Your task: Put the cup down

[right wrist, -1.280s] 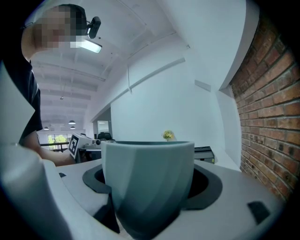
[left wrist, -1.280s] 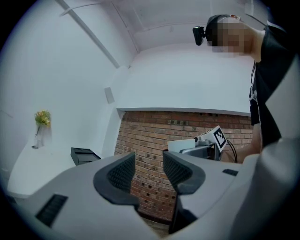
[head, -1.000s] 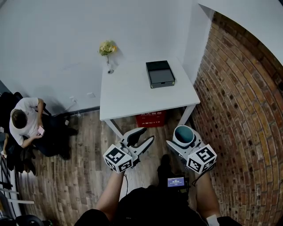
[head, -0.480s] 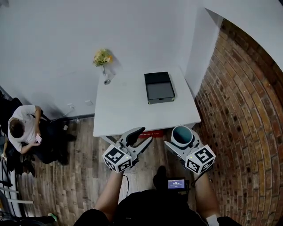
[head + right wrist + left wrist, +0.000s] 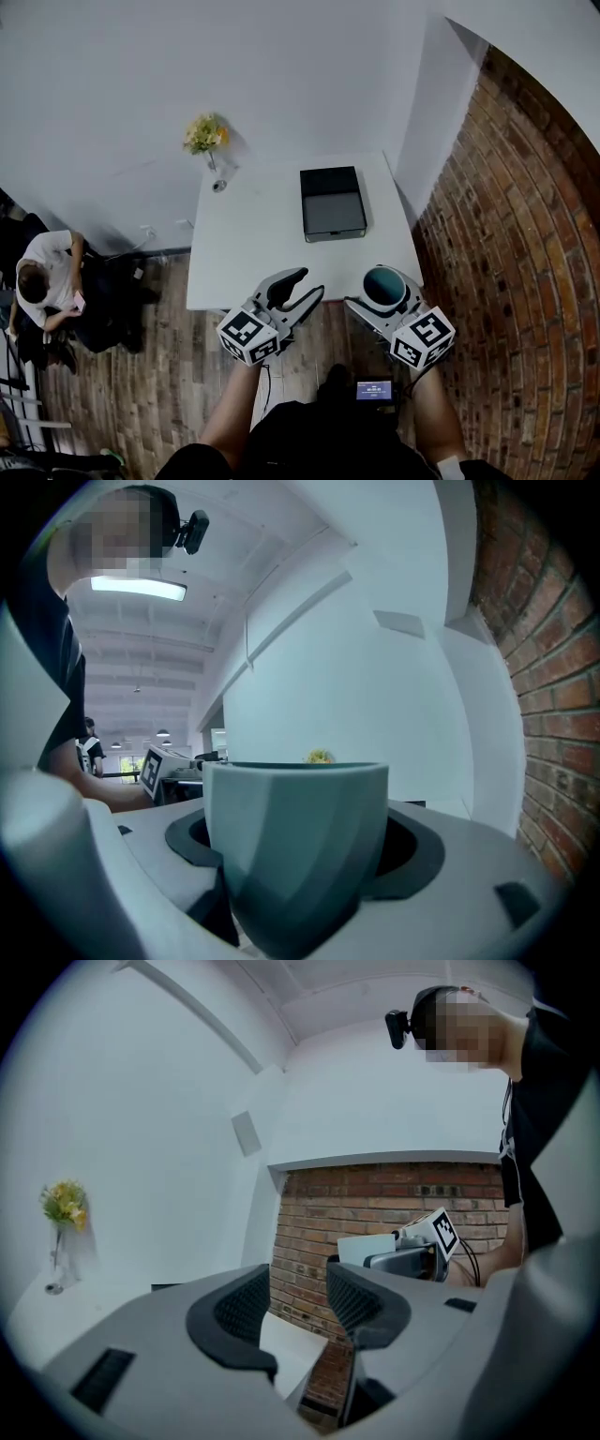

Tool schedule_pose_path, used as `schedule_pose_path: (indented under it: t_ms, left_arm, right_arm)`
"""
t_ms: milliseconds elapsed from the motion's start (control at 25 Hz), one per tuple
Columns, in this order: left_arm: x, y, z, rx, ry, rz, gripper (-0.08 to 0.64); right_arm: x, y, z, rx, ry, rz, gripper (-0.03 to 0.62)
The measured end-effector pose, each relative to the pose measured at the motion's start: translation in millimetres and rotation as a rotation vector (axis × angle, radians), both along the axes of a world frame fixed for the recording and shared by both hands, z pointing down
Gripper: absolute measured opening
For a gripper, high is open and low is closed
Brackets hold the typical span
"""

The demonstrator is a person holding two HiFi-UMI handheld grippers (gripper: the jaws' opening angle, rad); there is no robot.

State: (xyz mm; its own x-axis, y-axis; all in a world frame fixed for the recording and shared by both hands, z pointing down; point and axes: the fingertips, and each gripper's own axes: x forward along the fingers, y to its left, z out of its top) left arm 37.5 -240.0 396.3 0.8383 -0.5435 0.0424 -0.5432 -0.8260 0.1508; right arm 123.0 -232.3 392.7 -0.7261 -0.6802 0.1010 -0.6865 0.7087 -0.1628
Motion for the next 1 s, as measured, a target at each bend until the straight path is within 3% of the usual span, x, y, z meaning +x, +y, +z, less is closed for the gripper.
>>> schedule_pose_path:
  t_ms: [320, 1000]
  left_arm:
    - [14, -32, -1, 0.010, -0.044, 0.001, 0.187]
    - [-11, -84, -12, 0.041, -0.005, 0.016, 0.187]
  right_arm:
    - [5, -34, -2, 0.024, -0.011, -0.022, 0.405]
    - [-26, -85, -15, 0.062, 0.007, 0.012, 0.405]
